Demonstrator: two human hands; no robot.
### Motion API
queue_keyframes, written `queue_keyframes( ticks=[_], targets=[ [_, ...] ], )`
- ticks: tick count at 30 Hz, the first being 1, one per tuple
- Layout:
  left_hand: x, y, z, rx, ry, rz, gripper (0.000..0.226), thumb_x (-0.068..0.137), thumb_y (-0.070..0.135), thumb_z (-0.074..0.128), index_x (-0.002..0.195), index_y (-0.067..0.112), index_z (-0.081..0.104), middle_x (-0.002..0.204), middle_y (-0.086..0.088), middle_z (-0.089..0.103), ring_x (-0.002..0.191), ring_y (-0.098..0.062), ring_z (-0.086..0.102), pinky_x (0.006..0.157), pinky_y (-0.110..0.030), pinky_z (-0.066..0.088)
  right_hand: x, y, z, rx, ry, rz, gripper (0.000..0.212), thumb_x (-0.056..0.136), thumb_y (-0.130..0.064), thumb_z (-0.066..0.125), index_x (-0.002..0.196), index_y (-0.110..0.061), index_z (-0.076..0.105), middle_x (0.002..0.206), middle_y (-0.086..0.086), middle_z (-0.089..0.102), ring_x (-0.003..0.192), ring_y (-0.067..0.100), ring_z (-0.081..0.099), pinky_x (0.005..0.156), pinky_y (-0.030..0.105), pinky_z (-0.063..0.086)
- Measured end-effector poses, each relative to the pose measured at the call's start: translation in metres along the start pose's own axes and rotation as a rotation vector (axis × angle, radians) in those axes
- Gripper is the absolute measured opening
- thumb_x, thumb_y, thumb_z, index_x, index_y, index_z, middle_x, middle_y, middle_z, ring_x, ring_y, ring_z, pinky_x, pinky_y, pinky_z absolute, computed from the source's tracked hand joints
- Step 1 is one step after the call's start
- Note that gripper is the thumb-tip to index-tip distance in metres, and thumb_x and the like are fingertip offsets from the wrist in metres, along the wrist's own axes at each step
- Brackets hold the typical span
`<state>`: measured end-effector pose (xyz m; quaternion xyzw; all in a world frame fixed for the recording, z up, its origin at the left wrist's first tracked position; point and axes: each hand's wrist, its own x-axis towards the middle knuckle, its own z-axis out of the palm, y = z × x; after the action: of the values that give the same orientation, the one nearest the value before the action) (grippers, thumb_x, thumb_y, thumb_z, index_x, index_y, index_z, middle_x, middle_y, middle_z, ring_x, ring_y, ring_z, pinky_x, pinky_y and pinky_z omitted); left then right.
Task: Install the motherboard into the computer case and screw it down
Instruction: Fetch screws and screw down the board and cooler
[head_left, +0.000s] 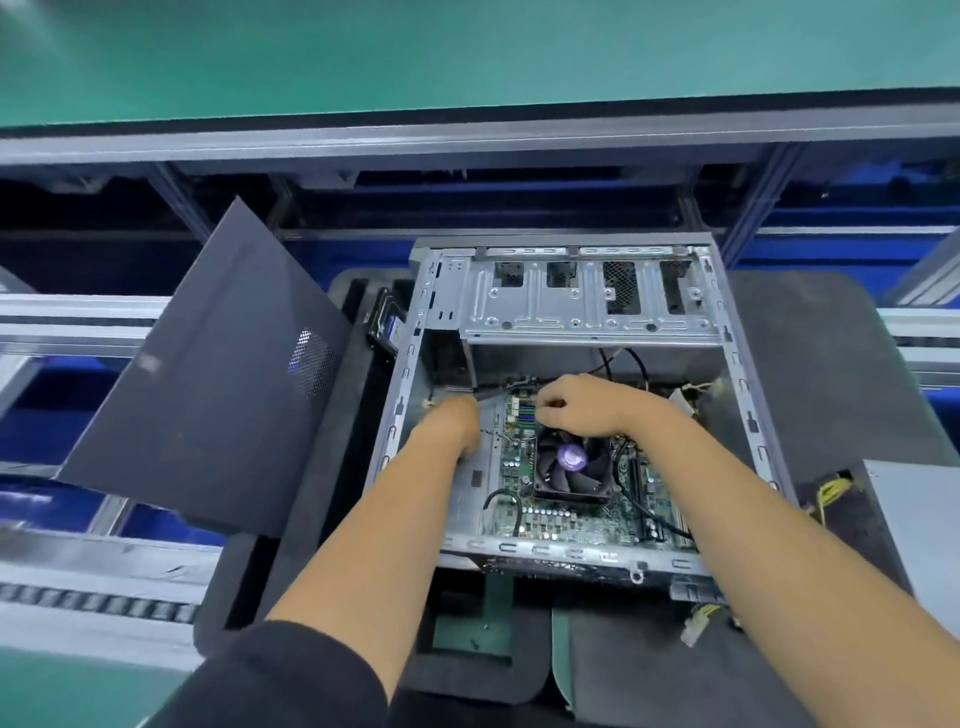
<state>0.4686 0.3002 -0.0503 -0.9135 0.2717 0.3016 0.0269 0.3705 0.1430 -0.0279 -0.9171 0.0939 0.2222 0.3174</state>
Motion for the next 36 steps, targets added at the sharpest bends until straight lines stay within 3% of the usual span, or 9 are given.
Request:
queue_keyframes(
  ticks=[2,5,8,11,16,21,29,36],
  targets=[
    [0.003,0.002,-0.003,-0.111,0.086,0.009,0.03,0.09,0.006,0.054,0.119,0.0,0.059,0.121,-0.016,0.061,0.11,-0.03,0.059,0.079,-0.03,0.045,0.001,0.003,-0.002,0.01,-0.018,0.017,0.031,0.098,-0.03,0.048,0.099,-0.003,0.064,0.1,0.02,0.063,0.073,0.02,0.047,0.066,0.034,0.035],
    [0.009,0.003,-0.006,-0.295,0.091,0.02,0.01,0.086,0.012,0.066,0.094,0.006,0.068,0.105,-0.009,0.067,0.095,-0.021,0.061,0.079,-0.025,0.047,0.0,0.007,-0.007,0.035,-0.063,0.005,0.033,0.097,-0.036,0.05,0.099,-0.007,0.065,0.098,0.019,0.063,0.072,0.019,0.046,0.066,0.032,0.035],
    [0.008,0.003,-0.005,-0.38,0.082,0.05,0.018,0.073,0.014,0.081,0.089,0.011,0.073,0.087,0.0,0.064,0.083,-0.013,0.058,0.074,-0.021,0.043,-0.005,0.01,-0.01,0.049,-0.131,-0.007,0.026,0.09,-0.043,0.062,0.099,-0.019,0.066,0.095,0.0,0.064,0.076,0.013,0.053,0.066,0.026,0.04],
    [0.004,0.005,-0.004,-0.36,0.075,0.064,0.025,0.069,0.019,0.085,0.092,0.014,0.075,0.083,0.001,0.063,0.072,-0.01,0.054,0.068,-0.019,0.04,-0.006,0.01,-0.009,0.05,-0.147,-0.018,0.029,0.084,-0.041,0.071,0.102,-0.019,0.066,0.098,-0.001,0.065,0.079,0.013,0.056,0.072,0.029,0.044],
    [0.001,0.009,-0.003,-0.303,0.138,0.163,0.022,0.071,0.019,0.083,0.09,0.01,0.075,0.083,-0.002,0.061,0.073,-0.015,0.055,0.065,-0.022,0.041,-0.004,0.012,-0.01,0.079,-0.143,-0.023,0.029,0.08,-0.04,0.074,0.098,-0.018,0.068,0.093,-0.001,0.067,0.078,0.015,0.058,0.074,0.033,0.047],
    [-0.004,0.012,0.003,-0.141,0.153,0.251,0.014,0.077,0.017,0.074,0.081,0.005,0.07,0.066,0.001,0.053,0.066,-0.015,0.049,0.058,-0.023,0.037,-0.002,0.013,-0.01,0.062,-0.146,-0.012,0.033,0.079,-0.043,0.075,0.099,-0.018,0.067,0.093,-0.002,0.065,0.079,0.015,0.056,0.075,0.034,0.046],
    [-0.003,0.015,0.005,-0.089,0.164,0.282,0.015,0.077,0.017,0.072,0.087,0.007,0.072,0.079,-0.008,0.059,0.06,-0.018,0.052,0.057,-0.022,0.039,-0.003,0.012,-0.011,0.058,-0.145,-0.003,0.033,0.079,-0.041,0.076,0.1,-0.017,0.067,0.087,-0.005,0.062,0.076,0.012,0.054,0.071,0.031,0.042],
    [-0.005,0.02,0.006,0.01,0.14,0.318,0.014,0.081,0.011,0.064,0.091,0.003,0.069,0.089,-0.015,0.062,0.083,-0.024,0.053,0.063,-0.028,0.041,-0.002,0.011,-0.011,0.049,-0.15,-0.005,0.035,0.077,-0.042,0.077,0.098,-0.016,0.066,0.091,-0.002,0.064,0.079,0.015,0.056,0.076,0.033,0.045]
  ],
)
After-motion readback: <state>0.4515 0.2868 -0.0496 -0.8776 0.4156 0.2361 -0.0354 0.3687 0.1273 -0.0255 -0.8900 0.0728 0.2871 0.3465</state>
